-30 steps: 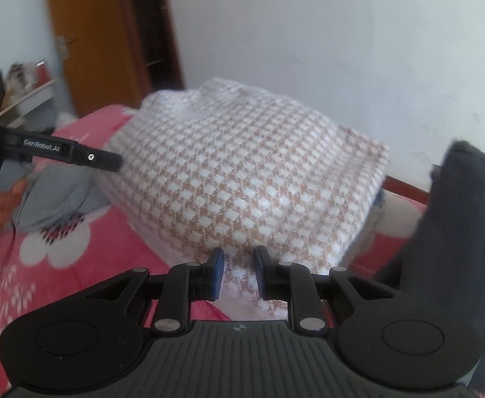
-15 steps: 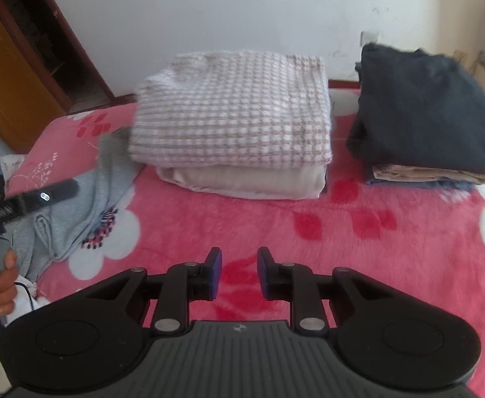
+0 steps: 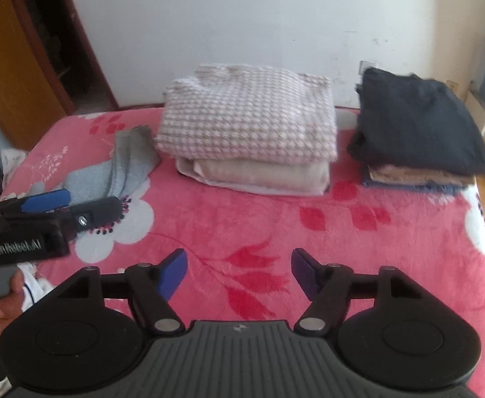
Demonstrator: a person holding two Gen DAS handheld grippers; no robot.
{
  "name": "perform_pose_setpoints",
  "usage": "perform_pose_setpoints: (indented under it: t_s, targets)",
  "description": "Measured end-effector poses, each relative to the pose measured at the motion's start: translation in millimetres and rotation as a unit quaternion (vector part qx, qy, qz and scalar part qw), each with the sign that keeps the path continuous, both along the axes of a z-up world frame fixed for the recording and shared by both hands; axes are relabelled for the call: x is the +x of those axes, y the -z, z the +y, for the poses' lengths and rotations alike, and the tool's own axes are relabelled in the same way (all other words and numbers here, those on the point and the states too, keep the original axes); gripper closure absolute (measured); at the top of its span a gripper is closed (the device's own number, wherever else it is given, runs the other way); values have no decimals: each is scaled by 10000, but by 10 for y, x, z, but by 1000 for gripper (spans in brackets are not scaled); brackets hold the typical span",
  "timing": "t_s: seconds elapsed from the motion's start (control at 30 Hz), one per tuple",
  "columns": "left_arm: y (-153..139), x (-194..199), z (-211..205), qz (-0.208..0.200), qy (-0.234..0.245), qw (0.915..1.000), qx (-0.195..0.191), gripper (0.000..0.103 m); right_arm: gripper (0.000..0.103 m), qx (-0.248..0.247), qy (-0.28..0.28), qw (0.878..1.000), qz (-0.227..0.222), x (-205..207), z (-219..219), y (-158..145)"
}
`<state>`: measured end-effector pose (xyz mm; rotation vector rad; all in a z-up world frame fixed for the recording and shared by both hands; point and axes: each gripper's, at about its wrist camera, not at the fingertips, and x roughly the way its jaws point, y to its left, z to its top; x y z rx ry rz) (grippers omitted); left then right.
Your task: Fold clothes
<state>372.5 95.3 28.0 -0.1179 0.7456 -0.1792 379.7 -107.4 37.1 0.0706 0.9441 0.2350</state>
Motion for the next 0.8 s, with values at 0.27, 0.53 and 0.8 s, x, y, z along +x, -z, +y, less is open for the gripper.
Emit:
perform_pose_setpoints:
  t_s: [0.27,0.53,0.8]
  targets:
    - [-7,-723,-410,-146,-374,9976,562,0,2,122,378,9974,-596,-710,-463,195]
    - [-427,-1528,-693,-527,-490,9950,700,0,0,11,270,9906,-1342,-1504,-606,-205]
    - [-679,-2273,-896,-600,-419,9887,1310,0,0,133,507,9878,-1467,-2458,-621,-469]
